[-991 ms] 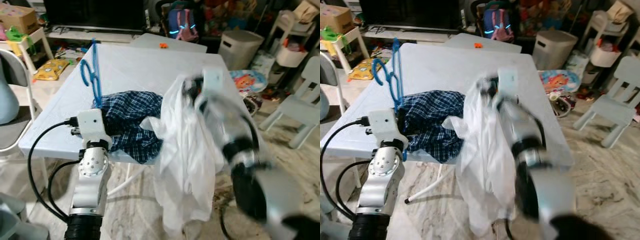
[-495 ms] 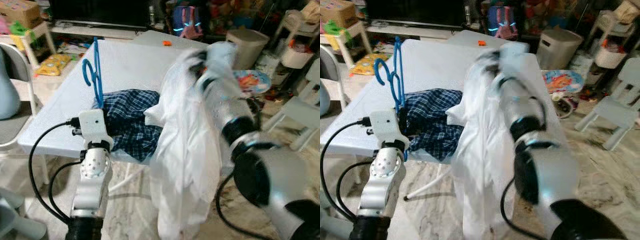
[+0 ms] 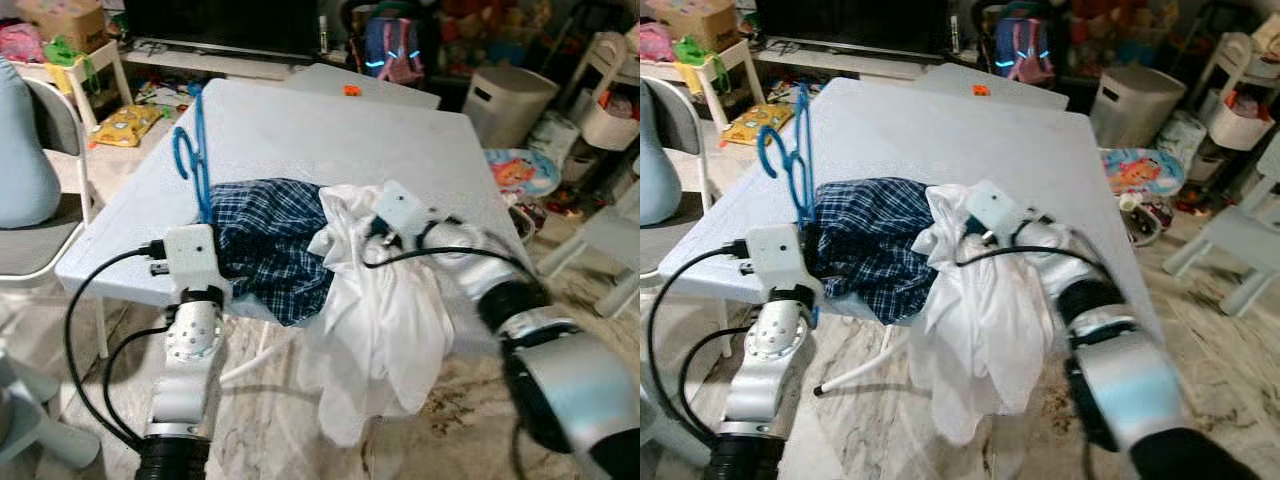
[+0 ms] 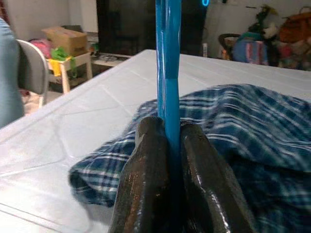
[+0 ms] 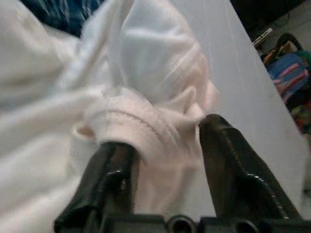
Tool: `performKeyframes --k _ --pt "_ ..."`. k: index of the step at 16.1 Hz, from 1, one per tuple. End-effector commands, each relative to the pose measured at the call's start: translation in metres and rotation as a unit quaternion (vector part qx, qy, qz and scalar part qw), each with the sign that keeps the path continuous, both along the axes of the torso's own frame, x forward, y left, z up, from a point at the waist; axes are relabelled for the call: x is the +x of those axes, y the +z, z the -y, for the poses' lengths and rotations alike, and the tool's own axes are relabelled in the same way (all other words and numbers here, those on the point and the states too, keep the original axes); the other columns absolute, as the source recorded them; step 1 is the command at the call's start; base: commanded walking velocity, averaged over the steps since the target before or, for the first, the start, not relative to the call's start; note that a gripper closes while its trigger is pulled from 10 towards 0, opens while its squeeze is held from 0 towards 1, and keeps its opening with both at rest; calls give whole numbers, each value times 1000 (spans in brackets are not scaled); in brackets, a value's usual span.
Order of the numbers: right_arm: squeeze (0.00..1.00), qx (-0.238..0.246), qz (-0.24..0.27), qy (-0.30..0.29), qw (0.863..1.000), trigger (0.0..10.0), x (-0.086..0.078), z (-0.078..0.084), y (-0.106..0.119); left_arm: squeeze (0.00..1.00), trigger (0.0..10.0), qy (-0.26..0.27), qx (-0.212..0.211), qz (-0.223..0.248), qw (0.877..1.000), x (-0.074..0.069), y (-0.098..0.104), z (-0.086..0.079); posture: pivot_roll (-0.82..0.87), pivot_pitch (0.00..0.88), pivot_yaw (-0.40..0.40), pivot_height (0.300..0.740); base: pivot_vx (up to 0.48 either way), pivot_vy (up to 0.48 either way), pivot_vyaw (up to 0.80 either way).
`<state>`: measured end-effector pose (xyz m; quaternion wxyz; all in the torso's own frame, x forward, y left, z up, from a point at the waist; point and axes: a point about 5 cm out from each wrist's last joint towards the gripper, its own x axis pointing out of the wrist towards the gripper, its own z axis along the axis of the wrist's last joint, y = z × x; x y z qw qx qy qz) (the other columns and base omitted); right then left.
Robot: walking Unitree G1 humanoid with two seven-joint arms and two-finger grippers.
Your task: Hang hanger
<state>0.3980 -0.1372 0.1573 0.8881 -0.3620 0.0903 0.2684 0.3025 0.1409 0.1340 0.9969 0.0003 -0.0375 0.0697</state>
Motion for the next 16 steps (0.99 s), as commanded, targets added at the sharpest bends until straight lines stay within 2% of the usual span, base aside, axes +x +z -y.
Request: performKeyframes --k 1,3,4,7,9,12,13,15,16 --pt "1000 -17 5 15 1000 10000 0 2 5 0 10000 -14 1 7 1000 2 3 5 146 0 -100 740 0 0 0" --pt "1000 -18 -5 18 1000 10000 1 14 9 0 10000 -16 1 4 1000 1 2 5 150 0 -102 740 0 0 0" --pt "1000 -24 -25 26 999 10000 -1 25 10 0 10000 -15 1 0 1000 0 0 4 153 0 -102 740 0 0 0" --pt "1000 -28 -52 50 997 10000 -5 35 10 0 10000 -17 2 -3 1000 -1 0 3 153 0 -99 740 0 0 0" --pt "1000 -23 -70 53 996 10000 -8 49 11 0 10000 -19 3 -4 1000 -1 0 3 150 0 -95 740 0 0 0" --pt "1000 24 -101 62 993 10000 -17 75 15 0 10000 -25 2 -6 1000 -1 -1 4 141 0 -91 740 0 0 0" --pt "1000 40 -119 80 989 10000 -23 80 14 0 10000 -28 0 -7 1000 -1 -2 4 135 0 -87 740 0 0 0" --pt "1000 65 -136 77 986 10000 -29 85 8 0 10000 -30 -3 -10 999 -1 -3 5 128 0 -84 740 0 0 0" --pt "1000 79 -160 84 980 10000 -36 87 -3 0 10000 -32 -5 -13 999 -1 -4 5 125 0 -82 740 0 0 0"
